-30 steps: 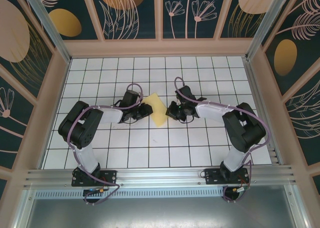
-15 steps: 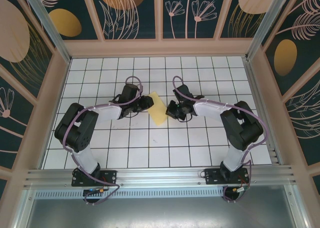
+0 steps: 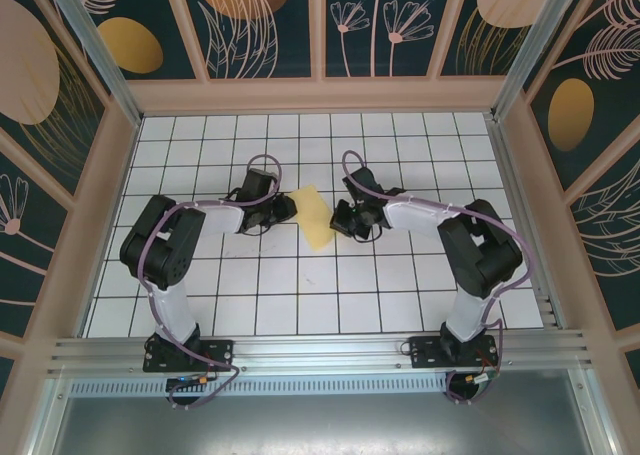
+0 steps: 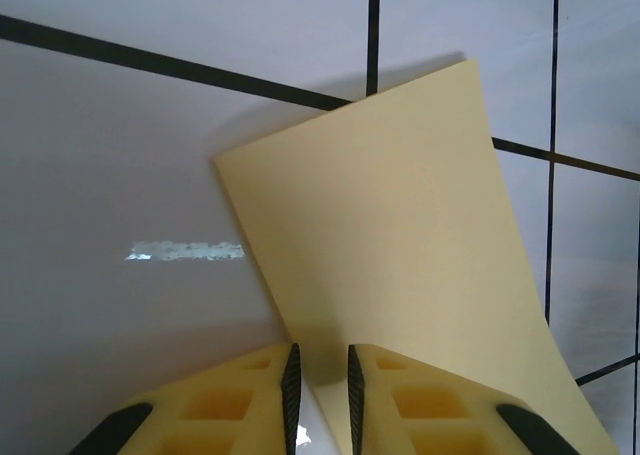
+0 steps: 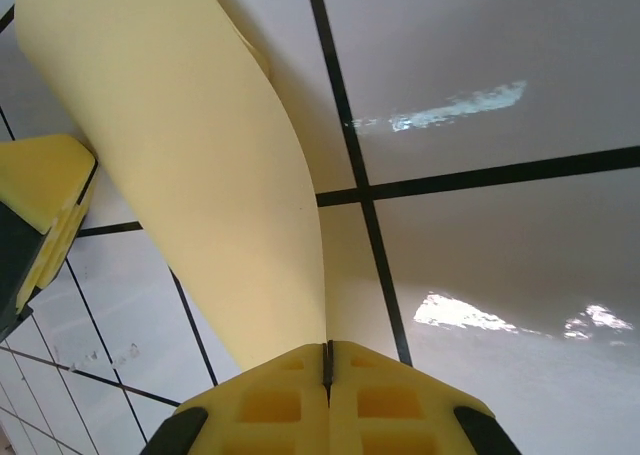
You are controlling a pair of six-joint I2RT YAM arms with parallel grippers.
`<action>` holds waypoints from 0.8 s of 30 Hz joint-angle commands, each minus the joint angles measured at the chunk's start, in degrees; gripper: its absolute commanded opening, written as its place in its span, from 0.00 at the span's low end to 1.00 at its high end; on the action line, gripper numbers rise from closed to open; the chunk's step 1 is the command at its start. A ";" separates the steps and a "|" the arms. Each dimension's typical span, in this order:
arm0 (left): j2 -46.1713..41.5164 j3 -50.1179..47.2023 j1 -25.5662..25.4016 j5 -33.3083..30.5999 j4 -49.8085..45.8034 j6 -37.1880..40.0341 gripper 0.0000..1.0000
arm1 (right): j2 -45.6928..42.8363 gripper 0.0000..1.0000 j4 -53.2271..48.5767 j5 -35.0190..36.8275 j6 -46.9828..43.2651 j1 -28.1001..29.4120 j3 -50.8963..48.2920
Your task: Fold a paper plane with a square sheet of paper (pick it up from the middle)
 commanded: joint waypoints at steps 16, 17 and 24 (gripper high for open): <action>3.58 2.49 -0.01 -0.39 -3.78 2.63 0.11 | 7.20 0.06 2.30 -3.25 0.45 1.95 9.02; 3.69 2.49 -0.01 -0.45 -3.76 2.68 0.10 | 7.47 0.06 2.81 -3.42 0.62 2.00 9.27; 4.36 2.84 0.01 -0.57 -4.54 3.12 0.08 | 9.41 0.07 4.94 -4.23 0.95 2.20 10.87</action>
